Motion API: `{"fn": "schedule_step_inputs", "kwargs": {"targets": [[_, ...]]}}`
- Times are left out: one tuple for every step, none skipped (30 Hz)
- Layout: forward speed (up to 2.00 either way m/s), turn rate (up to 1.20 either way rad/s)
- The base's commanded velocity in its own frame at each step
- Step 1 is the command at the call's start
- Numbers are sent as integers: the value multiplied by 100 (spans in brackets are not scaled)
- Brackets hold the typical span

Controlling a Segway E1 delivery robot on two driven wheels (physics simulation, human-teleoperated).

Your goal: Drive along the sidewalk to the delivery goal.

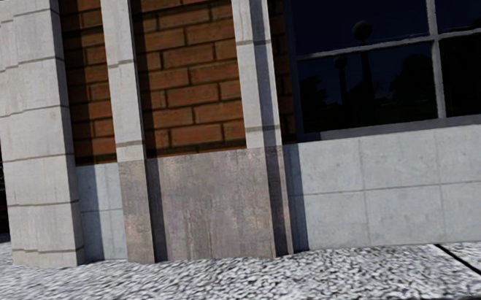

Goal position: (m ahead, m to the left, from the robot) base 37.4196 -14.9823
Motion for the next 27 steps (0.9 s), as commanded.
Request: {"fn": "schedule_step_inputs", "kwargs": {"targets": [[0, -120], [0, -120], [0, -120], [0, -120], [0, -120], [0, -120], [0, -120], [0, -120], [0, -120], [0, -120], [0, -120], [0, -120], [0, -120], [0, -120], [0, -120], [0, -120], [0, -120], [0, -120], [0, -120], [0, -120], [0, -120], [0, -120], [0, -120], [0, -120], [0, -120], [0, -120], [0, -110]]}}
